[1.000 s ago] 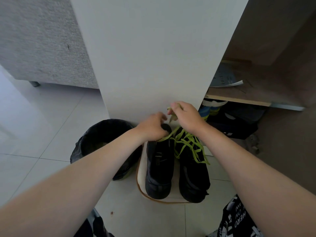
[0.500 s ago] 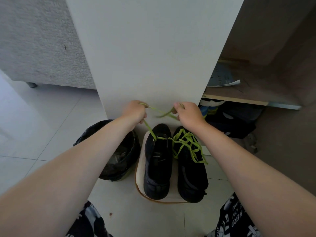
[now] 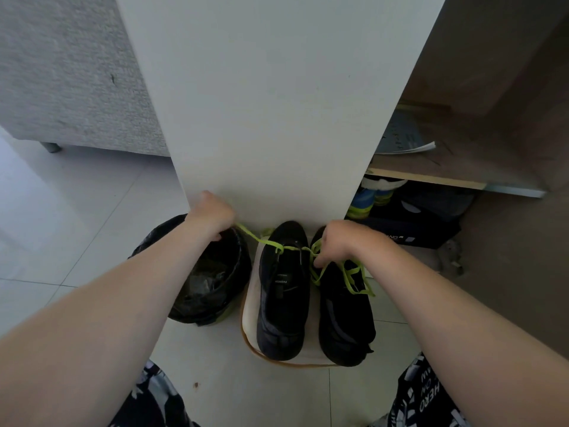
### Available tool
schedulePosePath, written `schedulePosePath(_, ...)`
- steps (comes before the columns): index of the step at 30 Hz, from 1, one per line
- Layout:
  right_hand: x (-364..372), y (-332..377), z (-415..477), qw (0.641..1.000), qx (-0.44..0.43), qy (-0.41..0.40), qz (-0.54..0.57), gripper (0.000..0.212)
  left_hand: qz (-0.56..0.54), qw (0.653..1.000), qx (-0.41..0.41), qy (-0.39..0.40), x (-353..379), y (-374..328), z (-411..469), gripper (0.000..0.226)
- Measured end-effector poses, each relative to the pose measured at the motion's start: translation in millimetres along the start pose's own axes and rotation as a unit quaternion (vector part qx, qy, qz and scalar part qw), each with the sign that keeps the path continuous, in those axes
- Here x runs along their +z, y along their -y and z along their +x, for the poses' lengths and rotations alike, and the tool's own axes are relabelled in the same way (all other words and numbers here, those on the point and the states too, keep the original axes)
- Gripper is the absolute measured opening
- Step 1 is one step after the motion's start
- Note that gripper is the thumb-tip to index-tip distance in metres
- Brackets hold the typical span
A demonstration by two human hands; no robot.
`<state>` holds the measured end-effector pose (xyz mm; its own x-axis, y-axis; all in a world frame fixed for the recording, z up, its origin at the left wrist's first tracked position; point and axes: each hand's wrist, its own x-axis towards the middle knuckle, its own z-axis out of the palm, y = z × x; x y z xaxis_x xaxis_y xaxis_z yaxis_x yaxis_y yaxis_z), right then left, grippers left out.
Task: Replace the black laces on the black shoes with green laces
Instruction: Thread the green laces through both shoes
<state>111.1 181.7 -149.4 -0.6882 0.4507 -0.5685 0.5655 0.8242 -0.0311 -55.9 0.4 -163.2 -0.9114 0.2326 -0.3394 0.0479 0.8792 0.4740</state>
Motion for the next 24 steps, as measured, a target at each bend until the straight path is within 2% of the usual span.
schedulePosePath(2, 2, 0, 0, 1.0, -0.001, 0.008, -0.018, 0.047, 0.116, 0.992, 0.044, -0.019, 4, -3, -7, 0.055)
schedulePosePath(3, 2, 0, -1, 1.0, -0.002, 0.009, -0.014, 0.041, 0.126, 0.989, 0.078, -0.027, 4, -10, -12, 0.051)
schedulePosePath(6, -7, 5, -6, 0.999, -0.036, 0.006, 0.029, 0.026, 0.053, 0.969, 0.242, 0.021, 12, -33, -19, 0.025)
schedulePosePath(8, -14, 9, -10, 0.99, -0.073, -0.024, 0.119, 0.016, -0.031, 0.951, 0.29, 0.099, 16, -47, -32, 0.025)
schedulePosePath(9, -17, 10, -13, 0.974, -0.078, -0.04, 0.207, 0.023, -0.062, 0.94, 0.304, 0.142, 18, -52, -40, 0.032)
schedulePosePath(11, -25, 10, -20, 0.903, -0.095, -0.056, 0.415, 0.034, -0.124, 0.915, 0.307, 0.231, 22, -58, -53, 0.049)
schedulePosePath(12, -28, 9, -23, 0.87, -0.12, -0.055, 0.475, 0.034, -0.147, 0.904, 0.3, 0.265, 23, -60, -56, 0.049)
schedulePosePath(14, -32, 8, -27, 0.838, -0.174, -0.063, 0.513, 0.029, -0.163, 0.896, 0.287, 0.296, 20, -61, -57, 0.032)
schedulePosePath(16, -33, 6, -26, 0.815, -0.201, -0.068, 0.539, 0.024, -0.157, 0.909, 0.275, 0.272, 18, -58, -51, 0.014)
schedulePosePath(21, -37, -1, -24, 0.743, -0.222, -0.047, 0.63, 0.021, -0.221, 0.942, 0.177, 0.181, 21, -48, -36, 0.027)
schedulePosePath(24, -42, -1, -26, 0.698, -0.225, -0.024, 0.679, 0.021, -0.239, 0.948, 0.11, 0.178, 21, -45, -32, 0.023)
